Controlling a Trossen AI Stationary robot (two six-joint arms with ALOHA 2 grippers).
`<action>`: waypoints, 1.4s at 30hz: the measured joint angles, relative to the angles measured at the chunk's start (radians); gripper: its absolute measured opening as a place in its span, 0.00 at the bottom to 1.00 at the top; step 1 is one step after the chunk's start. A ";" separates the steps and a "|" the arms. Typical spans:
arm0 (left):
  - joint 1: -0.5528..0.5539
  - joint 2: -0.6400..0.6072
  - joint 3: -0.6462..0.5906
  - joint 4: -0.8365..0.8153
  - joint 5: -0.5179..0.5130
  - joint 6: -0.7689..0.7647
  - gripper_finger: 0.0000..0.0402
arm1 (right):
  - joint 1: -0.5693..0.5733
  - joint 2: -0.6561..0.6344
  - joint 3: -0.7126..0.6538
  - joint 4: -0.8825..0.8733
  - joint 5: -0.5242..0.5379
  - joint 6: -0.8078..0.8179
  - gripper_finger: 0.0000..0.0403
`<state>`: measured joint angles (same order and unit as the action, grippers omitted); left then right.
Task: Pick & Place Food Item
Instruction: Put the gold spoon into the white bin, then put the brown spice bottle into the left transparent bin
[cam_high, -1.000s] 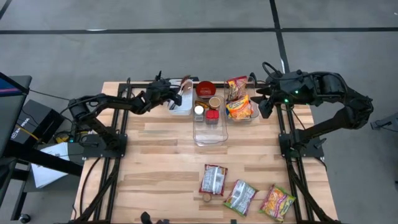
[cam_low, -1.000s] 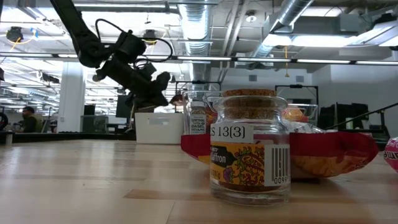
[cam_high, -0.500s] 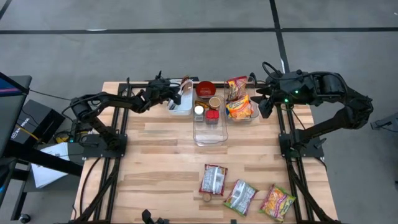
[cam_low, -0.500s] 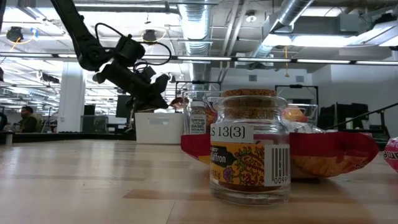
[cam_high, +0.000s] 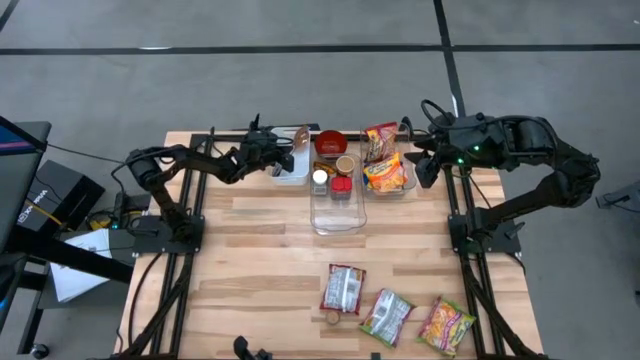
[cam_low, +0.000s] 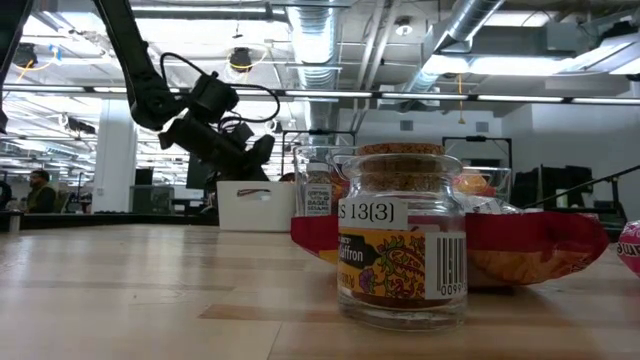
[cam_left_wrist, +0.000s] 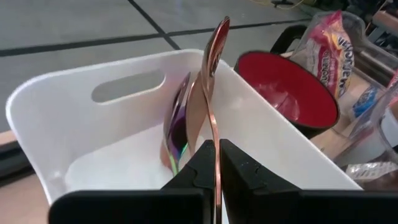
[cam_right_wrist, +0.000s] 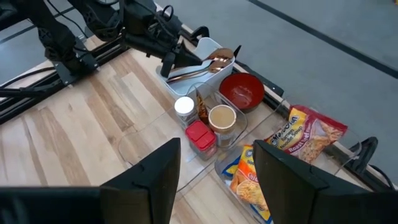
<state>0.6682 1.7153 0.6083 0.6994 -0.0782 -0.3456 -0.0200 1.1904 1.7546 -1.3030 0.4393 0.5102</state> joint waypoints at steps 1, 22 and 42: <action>0.000 0.002 0.000 -0.002 0.004 -0.002 0.01 | 0.000 0.000 0.000 -0.001 0.003 0.004 0.49; -0.013 0.001 0.000 -0.037 0.024 -0.014 0.06 | 0.000 0.000 -0.024 -0.013 0.007 0.023 0.49; -0.022 -0.080 0.001 0.088 -0.036 0.026 0.42 | 0.000 0.000 -0.024 -0.013 0.004 0.014 0.49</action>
<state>0.6464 1.6348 0.6090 0.7878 -0.1140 -0.3200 -0.0200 1.1908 1.7302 -1.3163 0.4431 0.5246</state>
